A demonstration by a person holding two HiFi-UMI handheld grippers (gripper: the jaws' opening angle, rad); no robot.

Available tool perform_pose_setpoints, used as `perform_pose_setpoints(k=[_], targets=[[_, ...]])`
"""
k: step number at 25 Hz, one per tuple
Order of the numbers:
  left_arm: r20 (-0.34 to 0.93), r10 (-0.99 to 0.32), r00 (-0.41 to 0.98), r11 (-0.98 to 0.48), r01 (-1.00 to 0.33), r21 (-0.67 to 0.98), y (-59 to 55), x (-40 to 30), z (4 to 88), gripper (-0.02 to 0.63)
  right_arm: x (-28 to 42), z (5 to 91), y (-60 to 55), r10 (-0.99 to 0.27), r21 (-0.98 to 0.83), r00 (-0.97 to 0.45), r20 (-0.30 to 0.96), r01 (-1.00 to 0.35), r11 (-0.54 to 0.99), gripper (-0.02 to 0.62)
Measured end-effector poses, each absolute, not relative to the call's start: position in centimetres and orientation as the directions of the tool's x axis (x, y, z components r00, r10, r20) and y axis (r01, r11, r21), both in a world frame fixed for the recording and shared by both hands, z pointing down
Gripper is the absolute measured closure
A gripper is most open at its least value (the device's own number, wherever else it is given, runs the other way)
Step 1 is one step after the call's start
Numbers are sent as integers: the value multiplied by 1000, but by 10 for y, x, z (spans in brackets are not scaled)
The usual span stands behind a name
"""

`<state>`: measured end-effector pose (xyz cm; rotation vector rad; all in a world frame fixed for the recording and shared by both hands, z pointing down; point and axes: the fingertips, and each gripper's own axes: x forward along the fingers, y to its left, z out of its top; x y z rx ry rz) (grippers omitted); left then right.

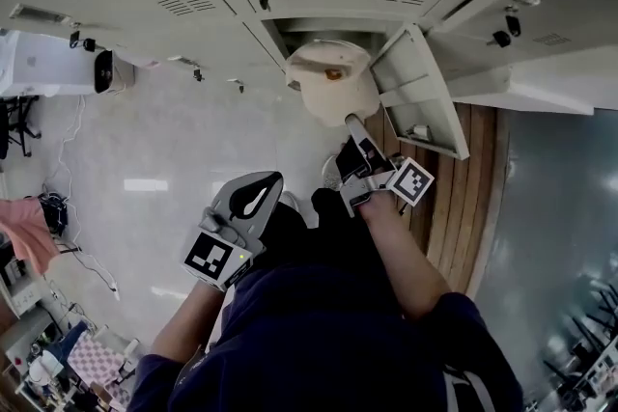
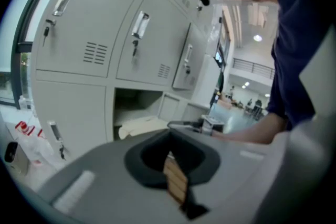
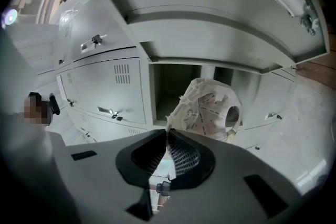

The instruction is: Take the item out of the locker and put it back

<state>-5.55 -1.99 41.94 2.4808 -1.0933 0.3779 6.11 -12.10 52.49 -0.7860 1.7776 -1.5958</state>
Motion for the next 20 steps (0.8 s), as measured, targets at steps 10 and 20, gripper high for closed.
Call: perform_pose_setpoints(k=[10,20], targets=[[459,-600,655,-602,-748,279,-34,-71,459,603,61,602,-165,-821,-997,-571,17,-67,26,577],[465,-554,690,-657,-706,265,-54,-115,510,603,43,665,-208,-885,-996,-465,-16,-72,56,577]])
